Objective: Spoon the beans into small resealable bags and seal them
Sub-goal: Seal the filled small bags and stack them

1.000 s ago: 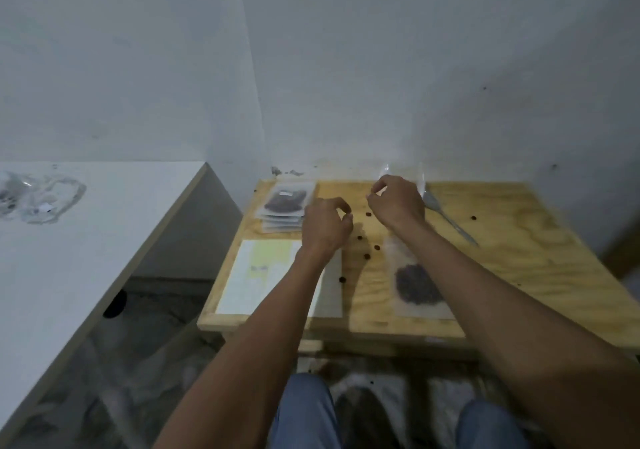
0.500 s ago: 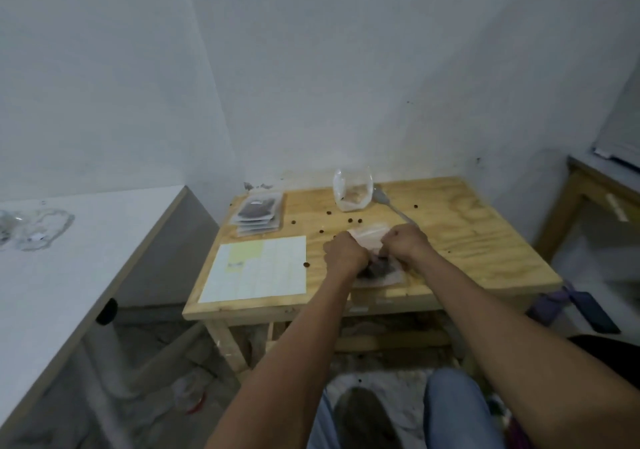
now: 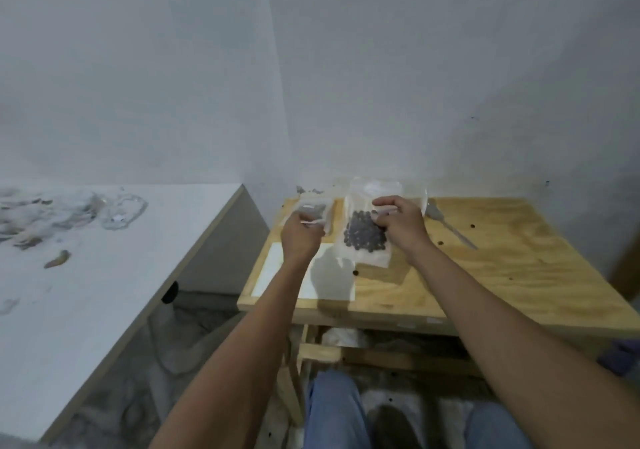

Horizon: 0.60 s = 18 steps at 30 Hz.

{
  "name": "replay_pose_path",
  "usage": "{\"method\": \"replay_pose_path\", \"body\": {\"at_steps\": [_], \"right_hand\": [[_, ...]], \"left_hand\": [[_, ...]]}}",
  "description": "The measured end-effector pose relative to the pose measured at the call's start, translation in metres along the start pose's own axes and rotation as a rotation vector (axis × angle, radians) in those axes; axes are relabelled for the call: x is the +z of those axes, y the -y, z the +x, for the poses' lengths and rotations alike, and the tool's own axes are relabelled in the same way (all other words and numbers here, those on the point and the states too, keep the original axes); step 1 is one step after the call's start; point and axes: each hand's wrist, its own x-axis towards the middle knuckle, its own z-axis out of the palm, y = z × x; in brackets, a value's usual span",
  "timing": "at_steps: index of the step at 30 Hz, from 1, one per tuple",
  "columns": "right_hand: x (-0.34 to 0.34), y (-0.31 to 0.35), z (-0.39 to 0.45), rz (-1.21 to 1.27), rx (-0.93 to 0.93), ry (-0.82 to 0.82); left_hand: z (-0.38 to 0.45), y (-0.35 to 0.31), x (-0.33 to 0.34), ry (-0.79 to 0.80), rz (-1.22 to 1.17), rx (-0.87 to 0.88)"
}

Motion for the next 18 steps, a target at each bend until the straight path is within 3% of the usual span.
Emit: {"method": "replay_pose_path", "body": {"at_steps": [4,8,14,18], "right_hand": [[0.037,0.007,0.003,-0.006,-0.067,0.049],[0.062,0.005,0.006,-0.047,-0.076,0.075],[0.081,-0.001,0.009,-0.082,-0.092,0.075],[0.085,-0.004,0.009,-0.088,-0.097,0.068]], "left_hand": [[0.014,0.043,-0.055,-0.136,0.368,-0.113],[0.015,0.069,-0.071,-0.105,0.375,-0.221],[0.021,0.063,-0.059,-0.093,0.334,-0.233],[0.021,0.062,-0.047,-0.115,0.446,-0.239]]}}
